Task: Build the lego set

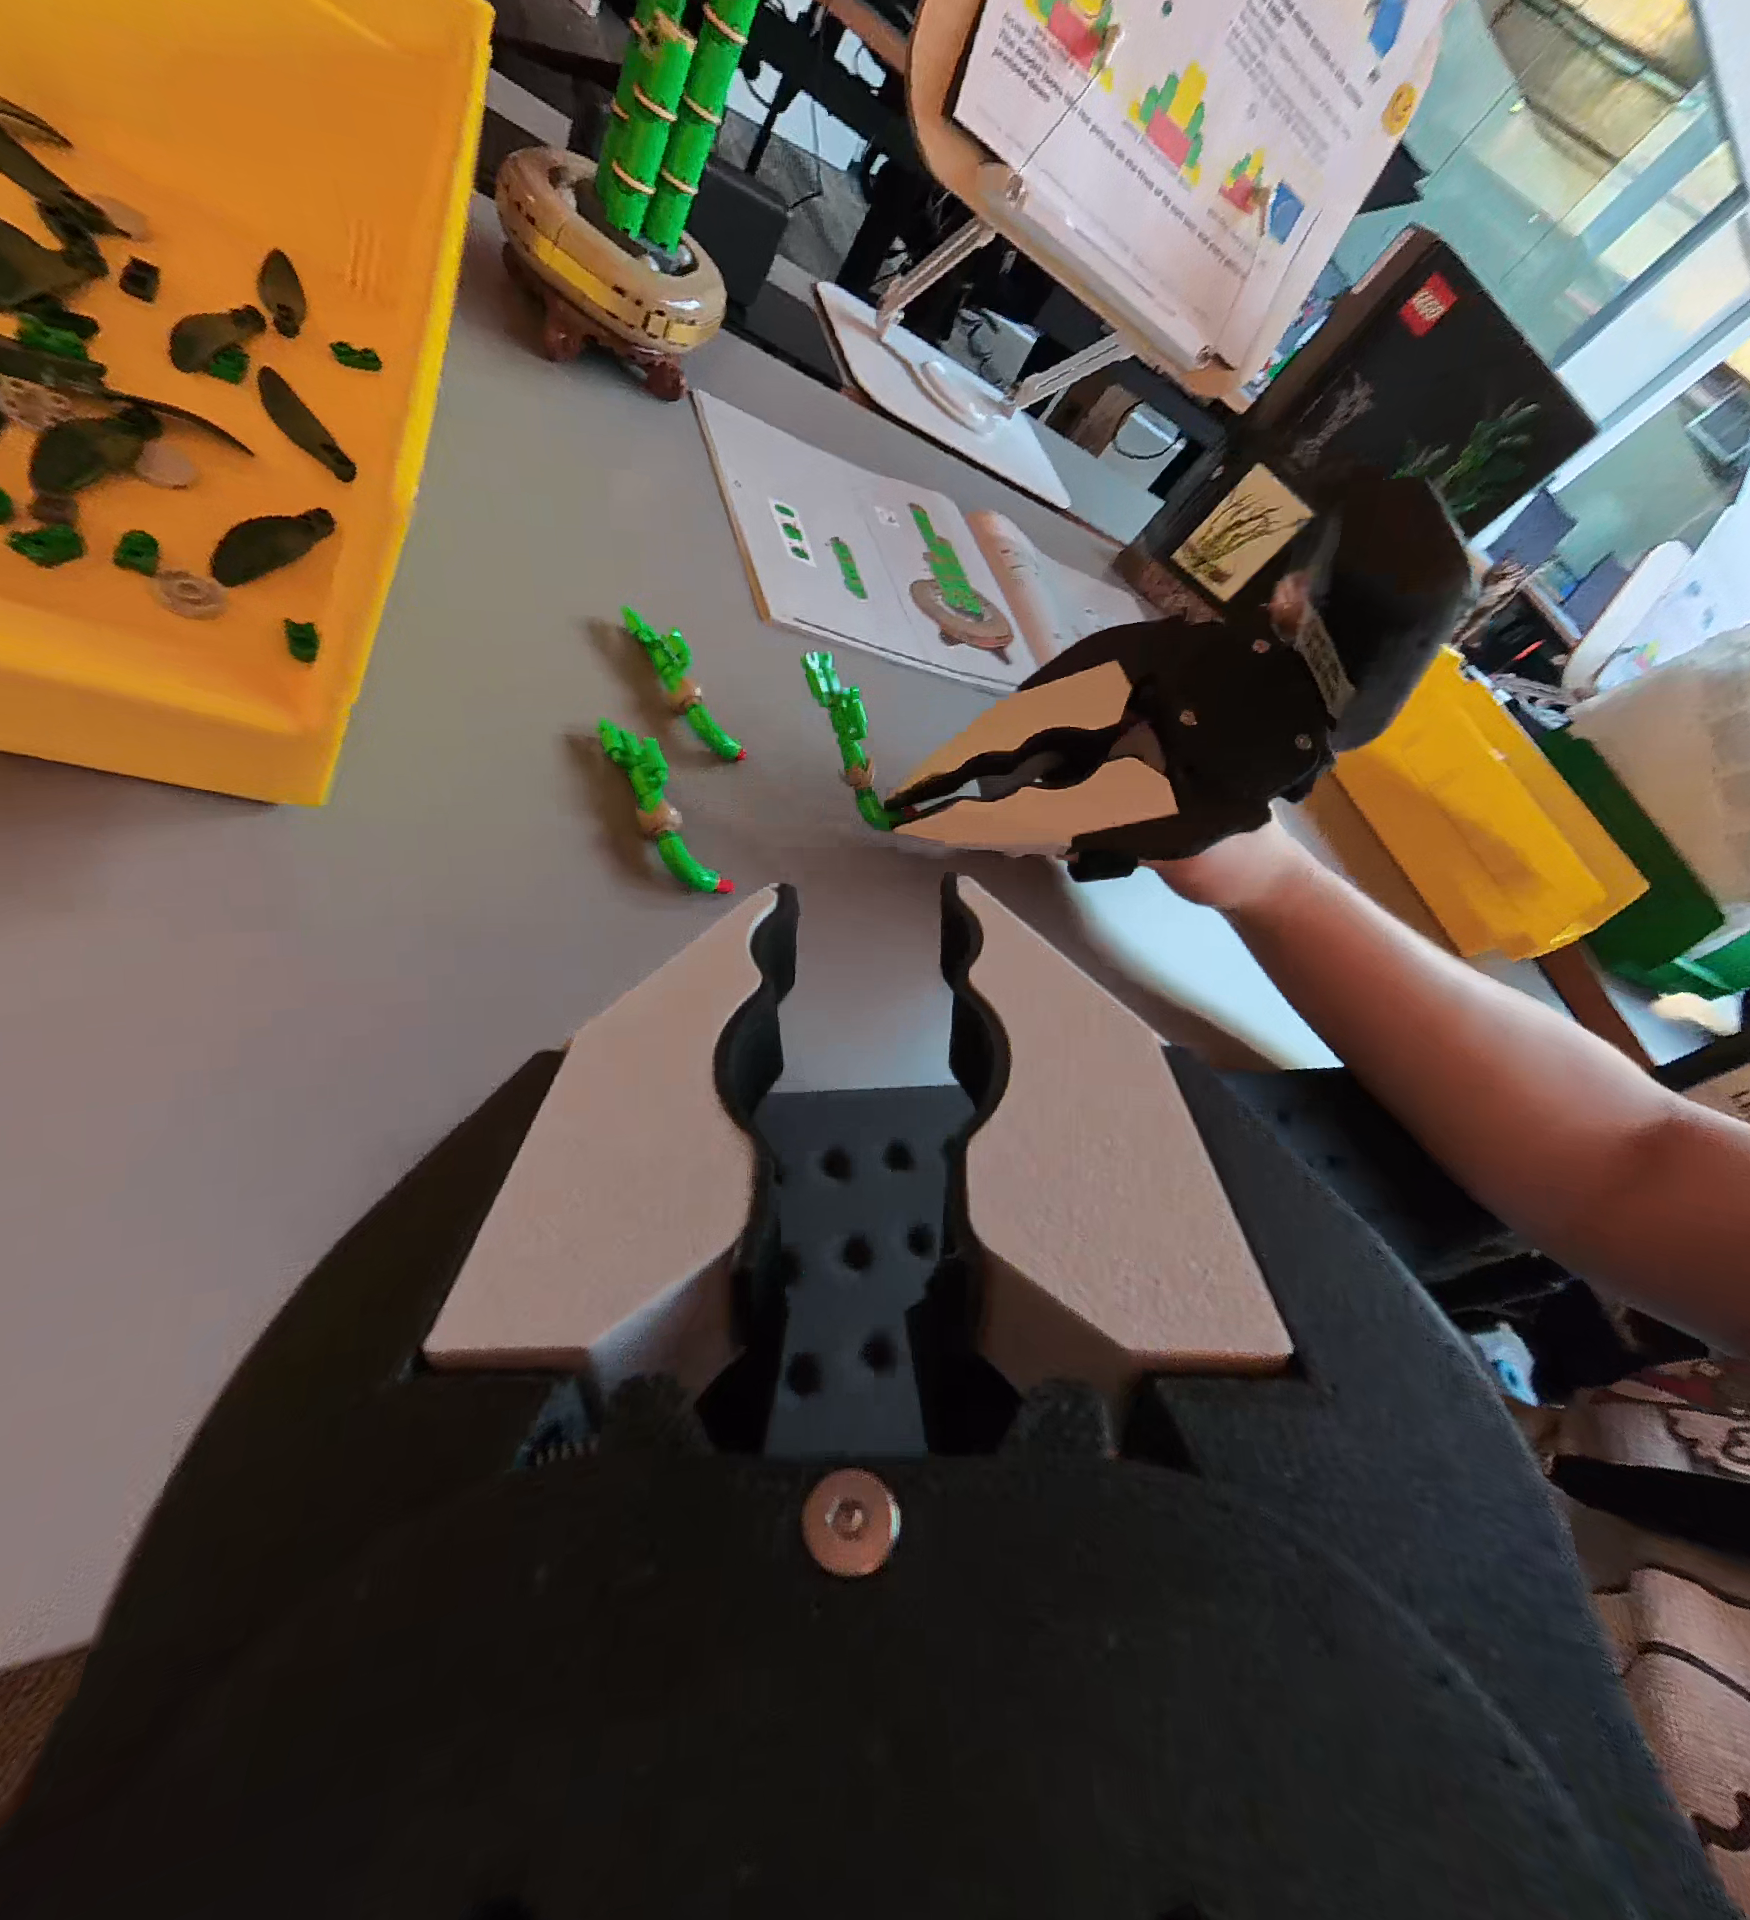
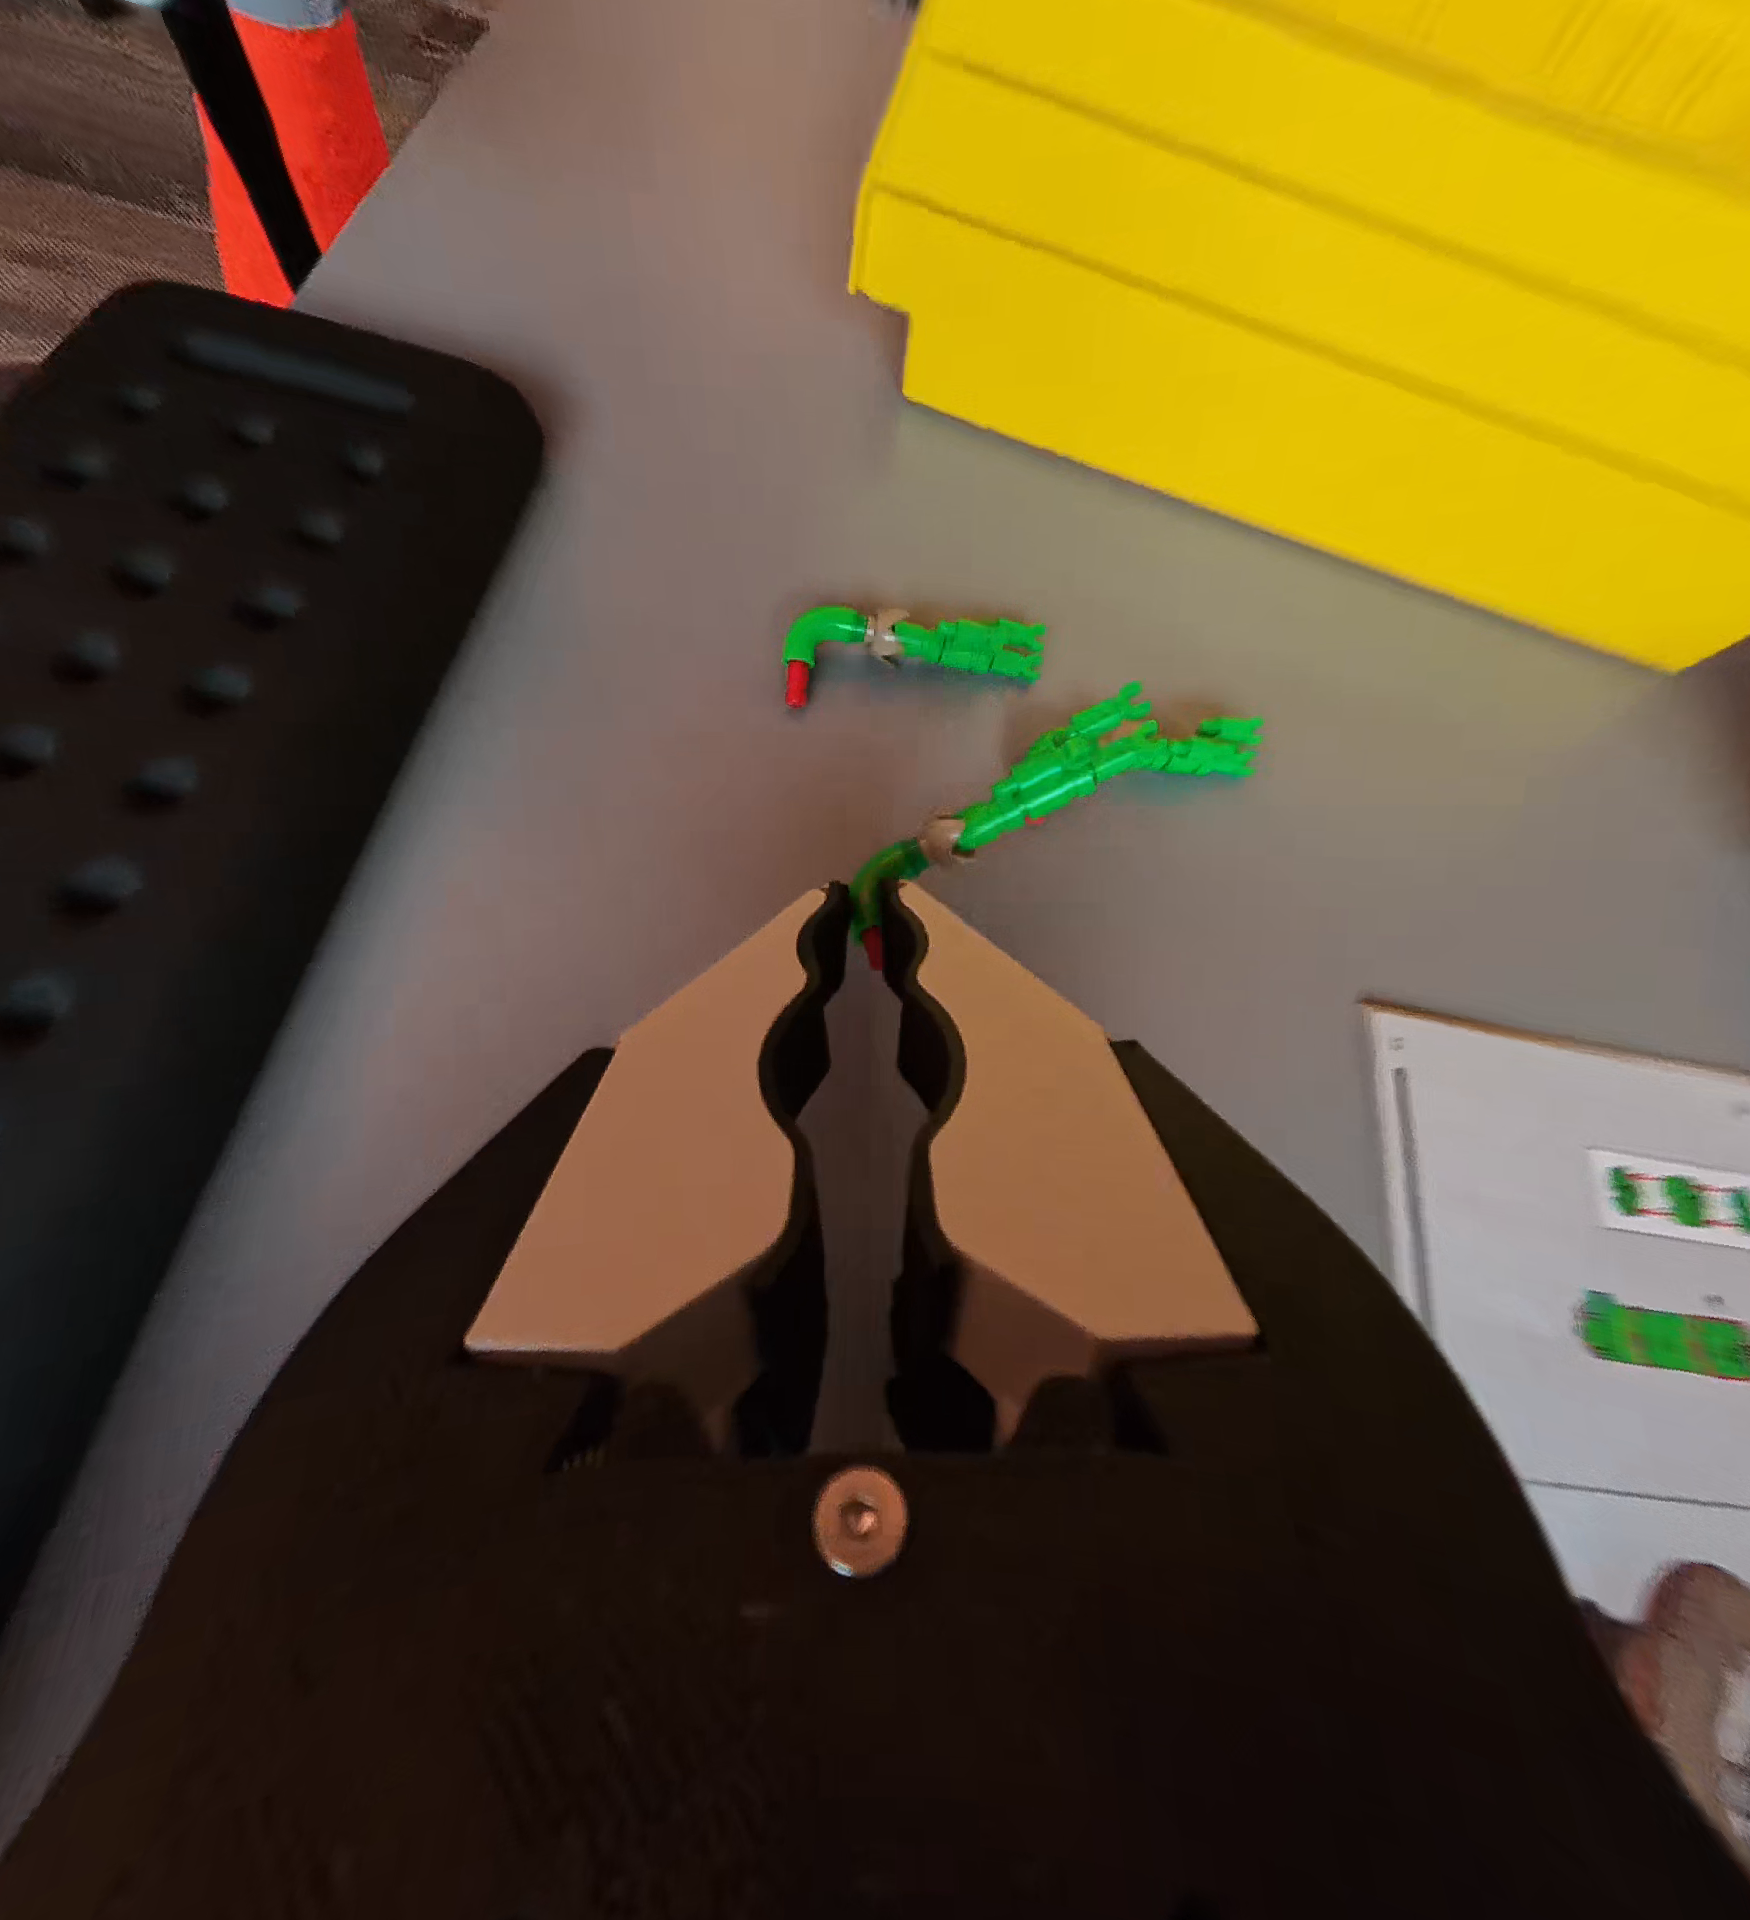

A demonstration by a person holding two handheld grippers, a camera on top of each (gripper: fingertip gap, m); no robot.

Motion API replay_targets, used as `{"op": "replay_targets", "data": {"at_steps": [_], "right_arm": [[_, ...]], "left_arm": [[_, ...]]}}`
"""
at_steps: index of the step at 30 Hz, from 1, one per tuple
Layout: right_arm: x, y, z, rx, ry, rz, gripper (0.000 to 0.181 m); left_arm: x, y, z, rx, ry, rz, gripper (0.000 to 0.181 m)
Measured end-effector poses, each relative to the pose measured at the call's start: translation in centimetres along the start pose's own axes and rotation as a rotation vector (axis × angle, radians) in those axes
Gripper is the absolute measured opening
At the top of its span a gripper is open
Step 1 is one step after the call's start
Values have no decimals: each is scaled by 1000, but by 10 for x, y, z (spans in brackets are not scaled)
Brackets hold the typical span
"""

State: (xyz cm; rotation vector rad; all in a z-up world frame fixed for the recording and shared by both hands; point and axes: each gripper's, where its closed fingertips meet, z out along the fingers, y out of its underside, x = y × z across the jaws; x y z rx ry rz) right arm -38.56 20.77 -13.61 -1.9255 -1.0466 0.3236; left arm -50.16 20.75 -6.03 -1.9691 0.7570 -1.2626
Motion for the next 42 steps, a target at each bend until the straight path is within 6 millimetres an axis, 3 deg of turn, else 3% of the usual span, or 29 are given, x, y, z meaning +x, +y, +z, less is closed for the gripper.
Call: {"op": "replay_targets", "data": {"at_steps": [5, 8, 12, 15, 20, 27, 31, 33, 37, 40, 42], "right_arm": [[-9, -40, -50, 187, 48, -172, 5], [-5, -34, -67, 181, 62, -174, 5], [3, 14, -59, 57, -43, -17, 5], [4, 26, -52, 39, -76, 44, 5], [-4, 33, -44, 24, -147, 81, 5], [-5, 42, -41, 17, -172, 114, 5], [-2, 45, -39, 3, -175, 136, 4], [1, 42, -40, 16, -155, 142, 18], [11, 17, -49, 79, -29, 59, 37], [-3, -18, -54, 162, 1, -21, 36], [-11, -36, -48, 200, -17, 87, 35]], "left_arm": [[29, 0, 32, 11, 171, -66, 29], [37, 1, 48, -21, 206, -81, 29], [-19, 11, 56, -113, -128, 52, 35], [-53, 25, 61, -219, -289, 87, 38], [-62, 31, 81, -324, -360, 88, 40], [-75, 36, 92, -443, -441, 114, 39], [-77, 42, 94, -497, -443, 150, 19], [-76, 42, 94, -511, -444, 197, 6], [-61, 26, 95, -374, -399, 210, 6], [-35, 5, 92, -216, -317, 170, 6], [-12, -7, 88, -133, -269, 176, 6]]}}
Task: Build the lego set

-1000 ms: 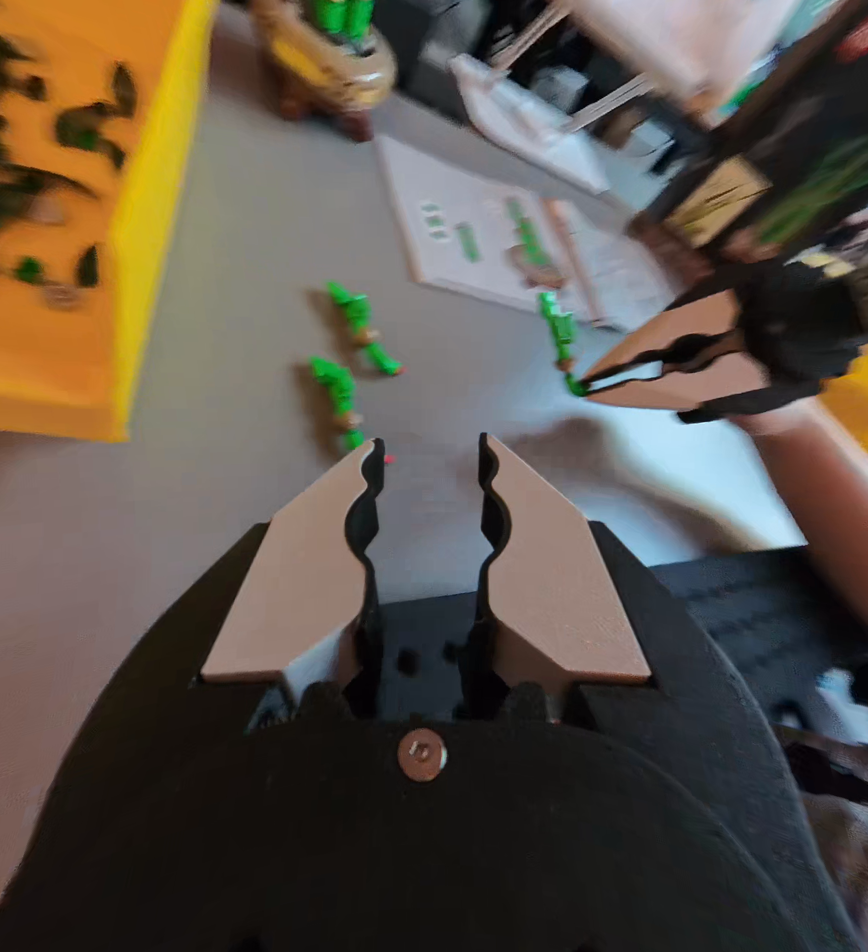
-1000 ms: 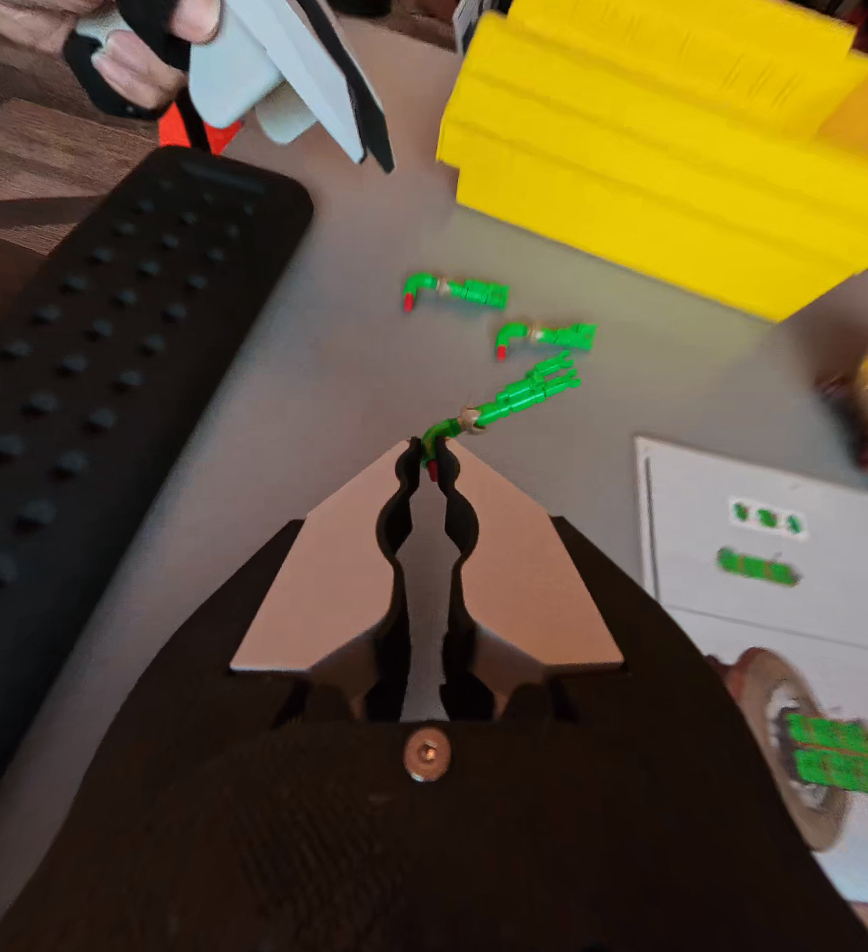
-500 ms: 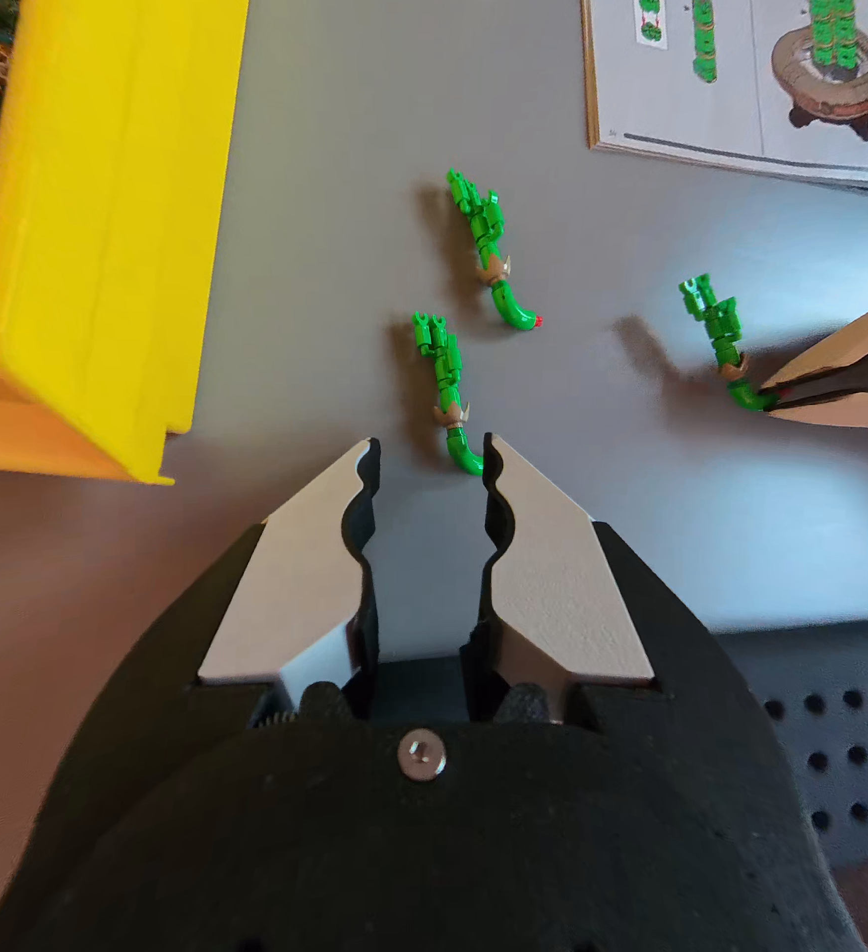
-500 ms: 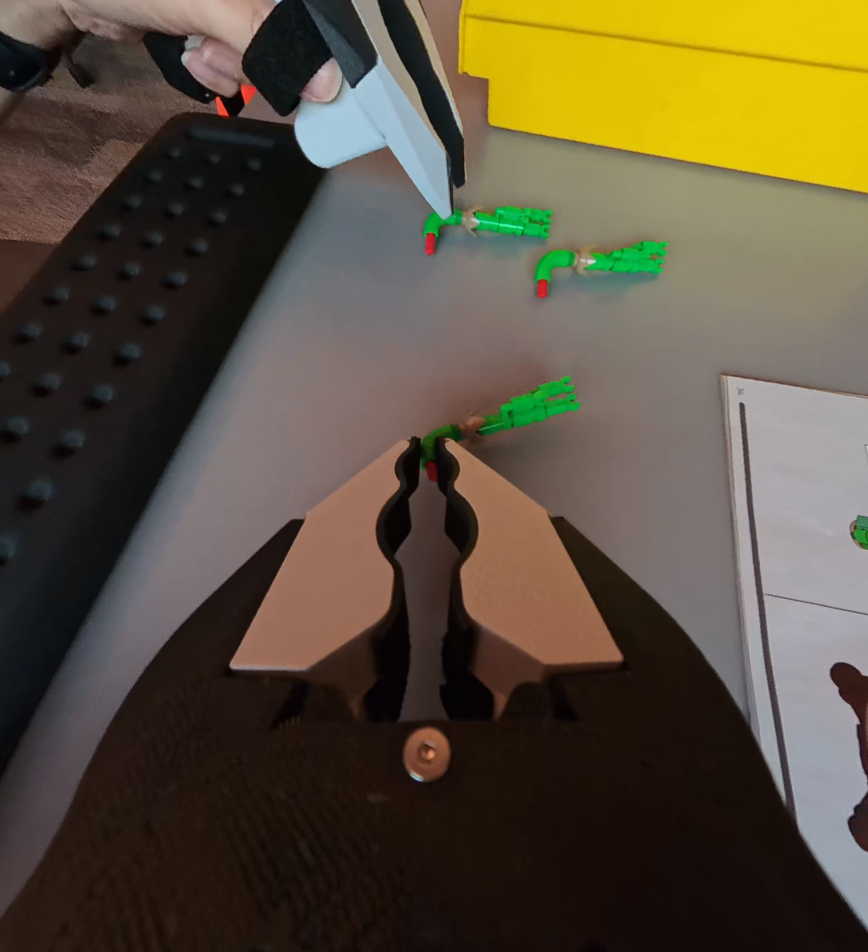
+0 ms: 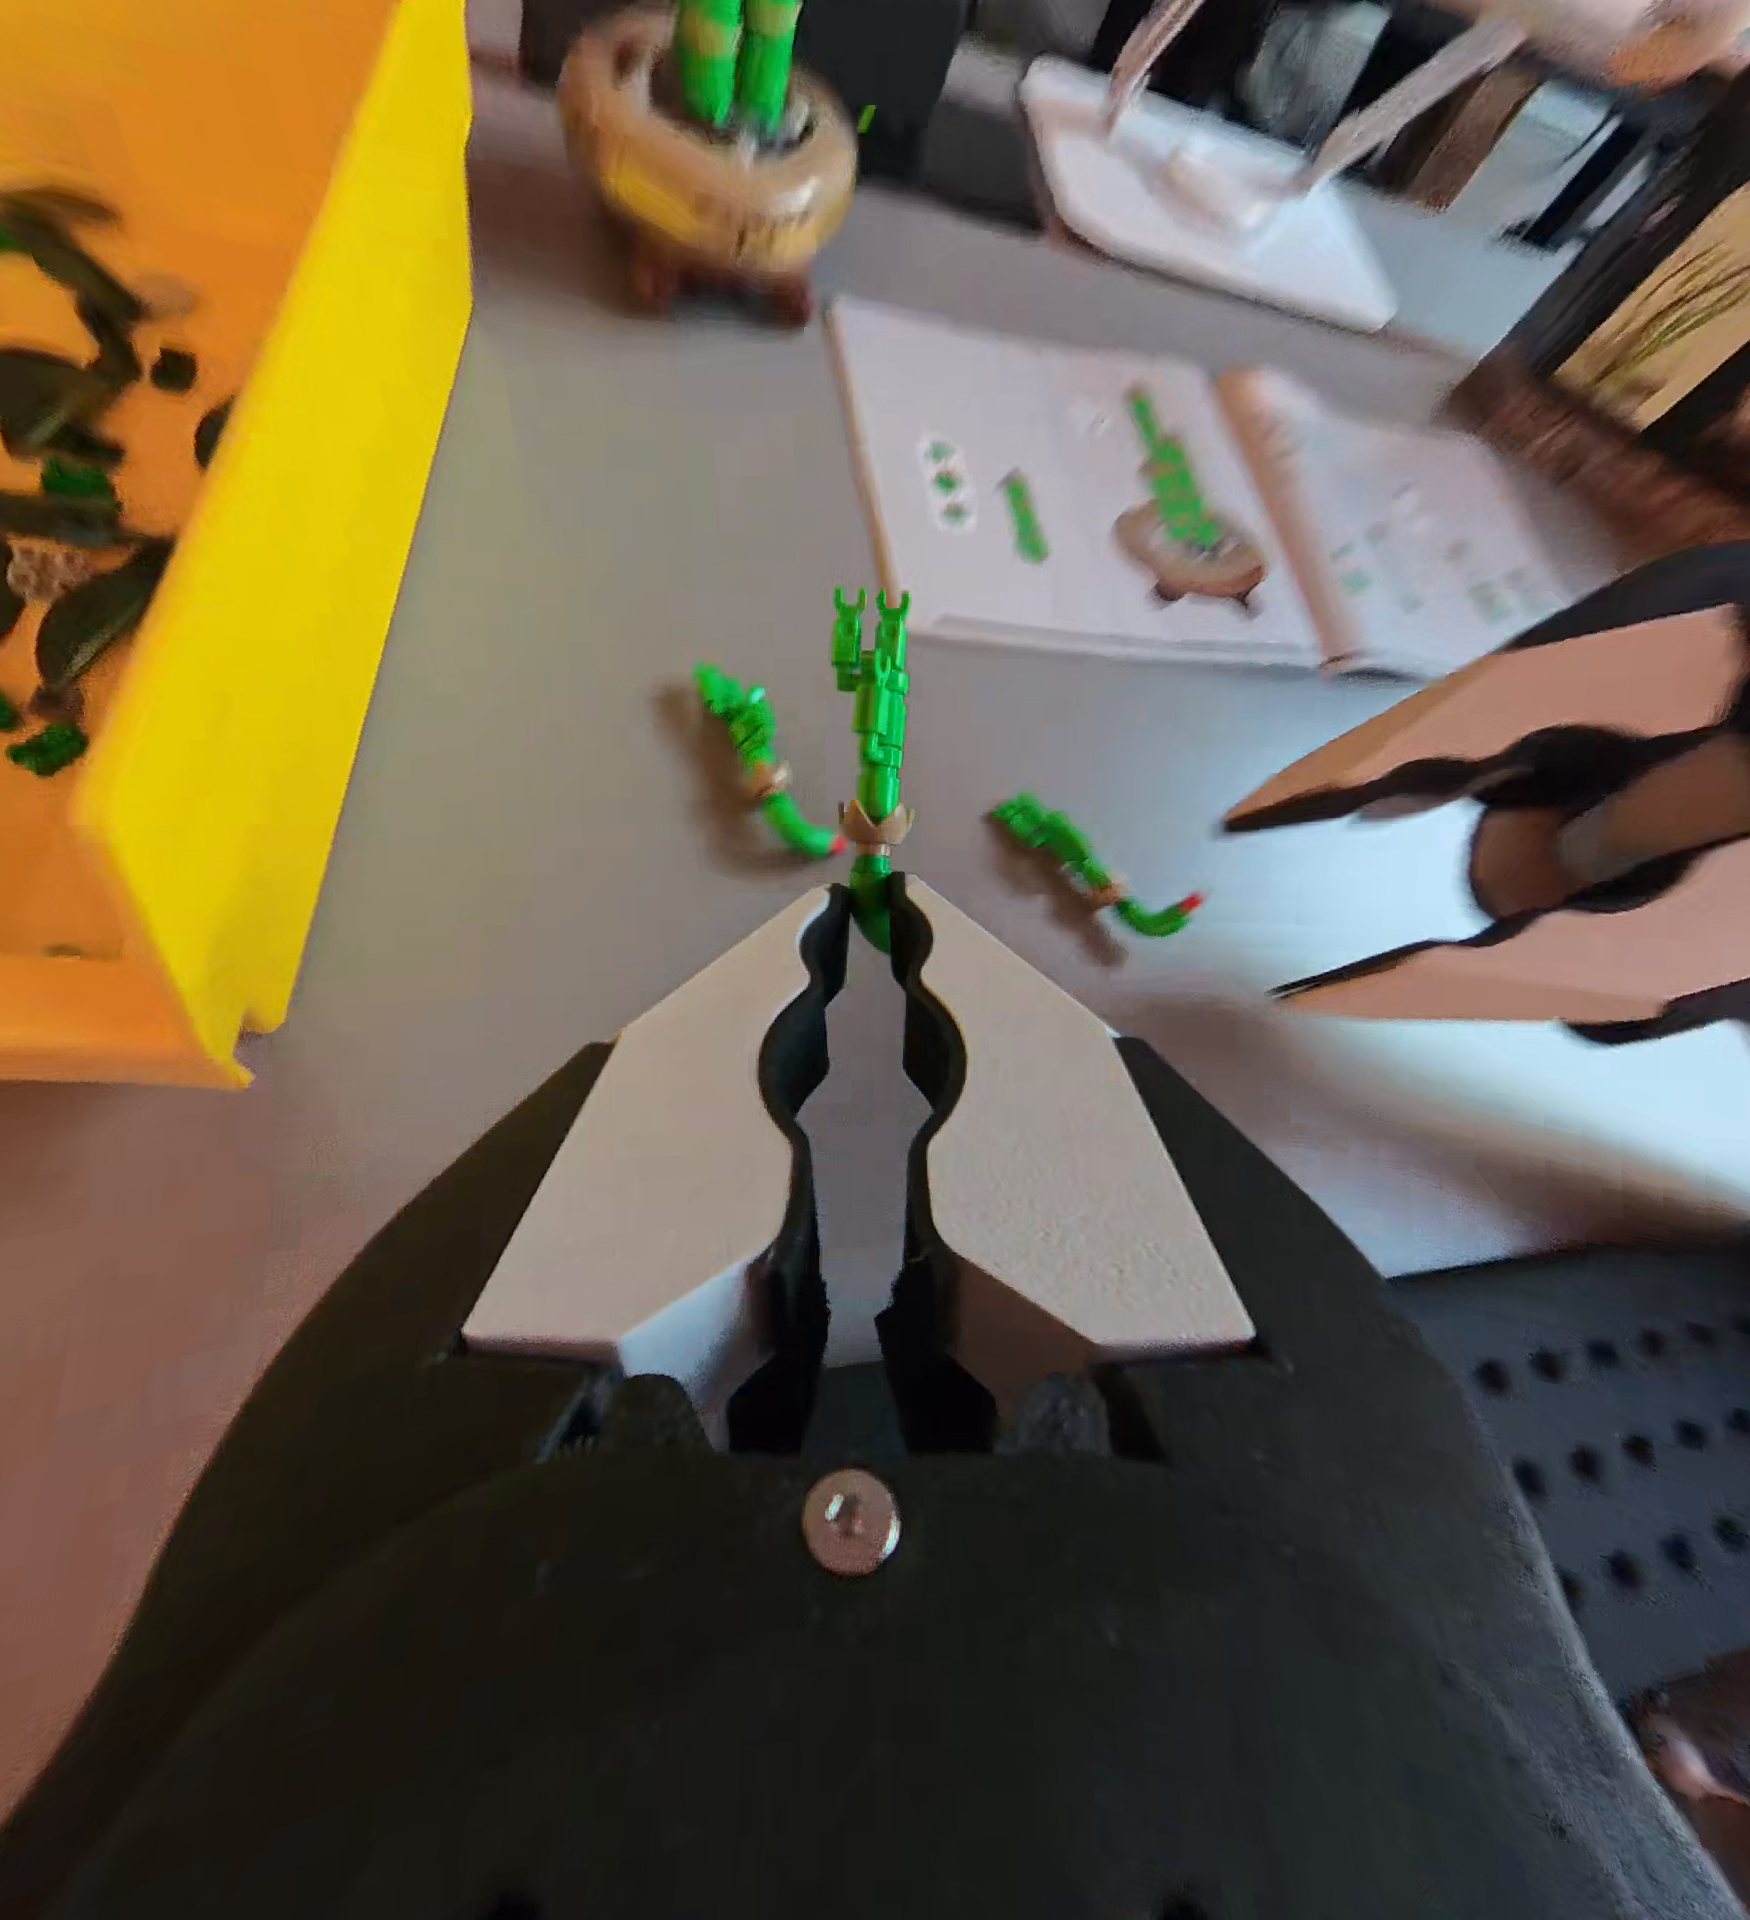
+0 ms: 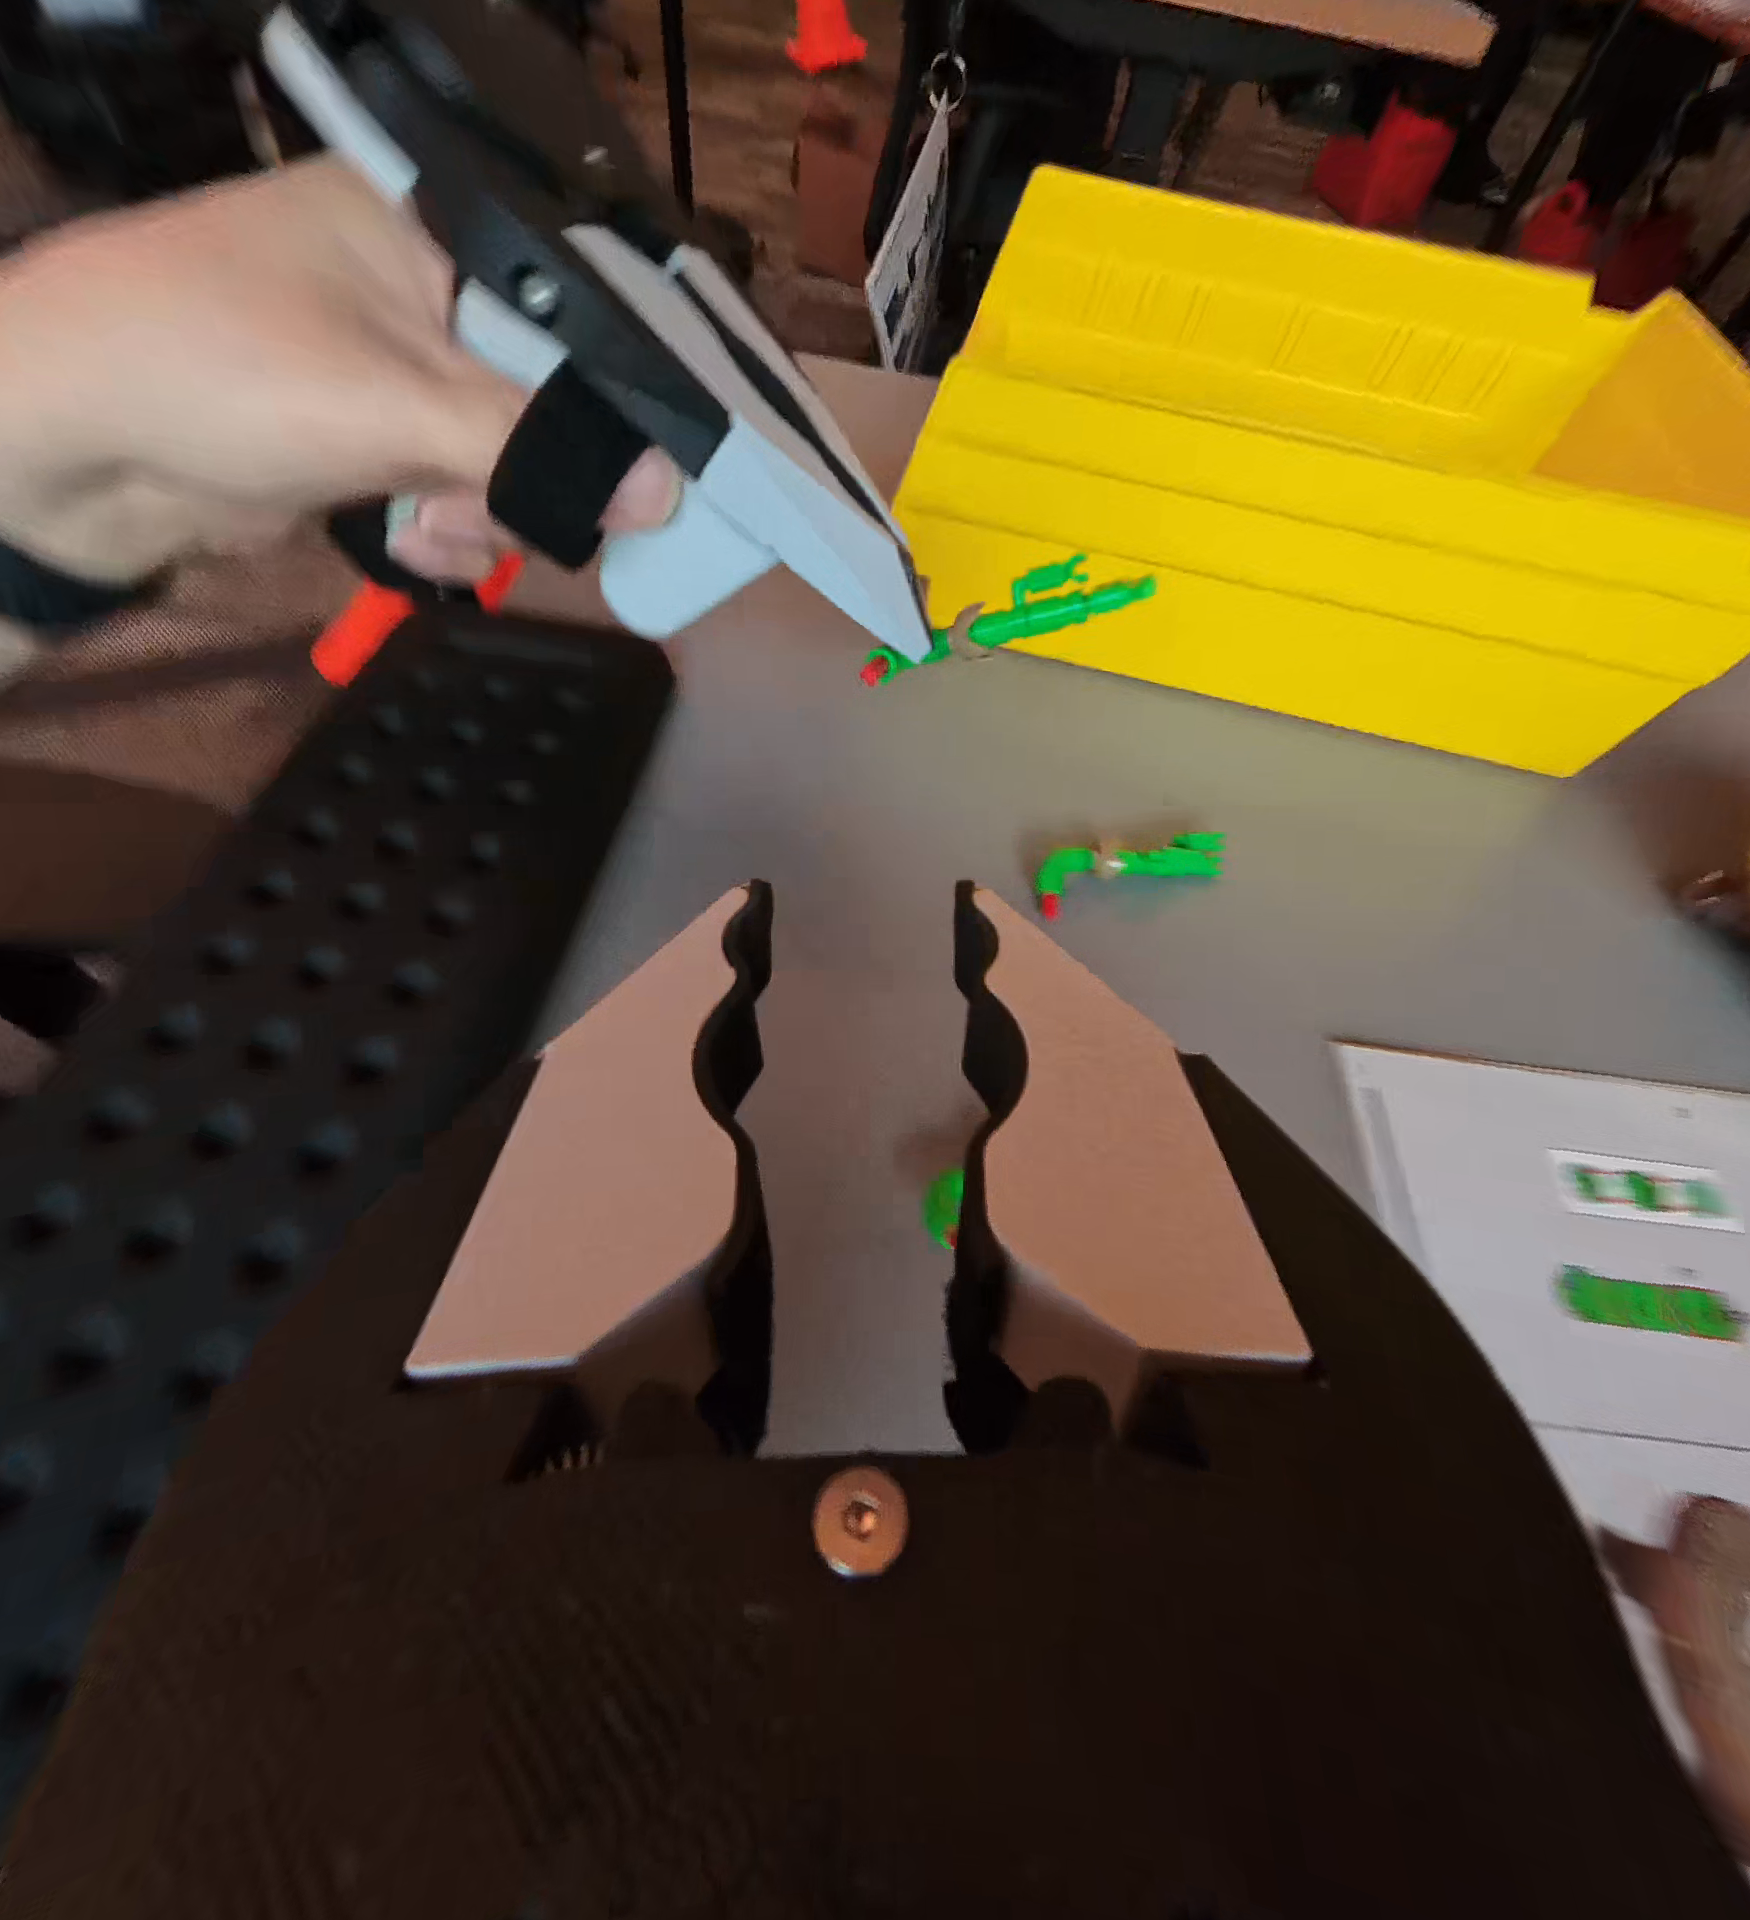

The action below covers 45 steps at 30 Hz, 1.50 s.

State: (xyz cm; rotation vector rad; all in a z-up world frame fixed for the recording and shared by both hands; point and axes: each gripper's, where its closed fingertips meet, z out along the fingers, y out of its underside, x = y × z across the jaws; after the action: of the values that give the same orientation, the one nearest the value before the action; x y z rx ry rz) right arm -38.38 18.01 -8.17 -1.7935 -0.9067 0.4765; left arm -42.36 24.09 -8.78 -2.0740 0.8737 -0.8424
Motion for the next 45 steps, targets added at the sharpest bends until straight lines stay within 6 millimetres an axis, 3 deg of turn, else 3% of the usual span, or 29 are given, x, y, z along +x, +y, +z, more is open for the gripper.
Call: {"op": "replay_targets", "data": {"at_steps": [3, 6, 10, 14, 19, 25, 29, 32, 39, 45], "right_arm": [[-11, -20, 9, 77, -82, 303, 35], [-5, -36, 4, 161, -72, 478, 36], [-7, -56, -9, 228, -32, 412, 29], [-6, -73, -22, 305, 1, 374, 21], [0, -83, -38, 333, 93, 255, 12], [-3, -81, -40, 264, 87, 156, 3], [-4, -85, -54, 239, 43, 90, 2], [-10, -93, -68, 253, -41, 76, 2], [-39, -92, -91, 176, -254, -18, 2], [-53, -84, -96, 133, -346, -54, 2]], "left_arm": [[30, -24, -19, 126, 2, 67, 6], [51, -43, -34, 223, -44, 151, 6], [67, -58, -46, 308, -137, 268, 5], [86, -65, -45, 355, -126, 302, 5], [98, -67, -43, 384, -110, 308, 5], [105, -69, -43, 396, -78, 284, 5], [117, -69, -48, 402, 73, 220, 10], [124, -72, -60, 429, 233, 130, 26], [159, -70, -94, 359, 829, -61, 34], [172, -50, -80, 234, 810, 81, 25]]}}
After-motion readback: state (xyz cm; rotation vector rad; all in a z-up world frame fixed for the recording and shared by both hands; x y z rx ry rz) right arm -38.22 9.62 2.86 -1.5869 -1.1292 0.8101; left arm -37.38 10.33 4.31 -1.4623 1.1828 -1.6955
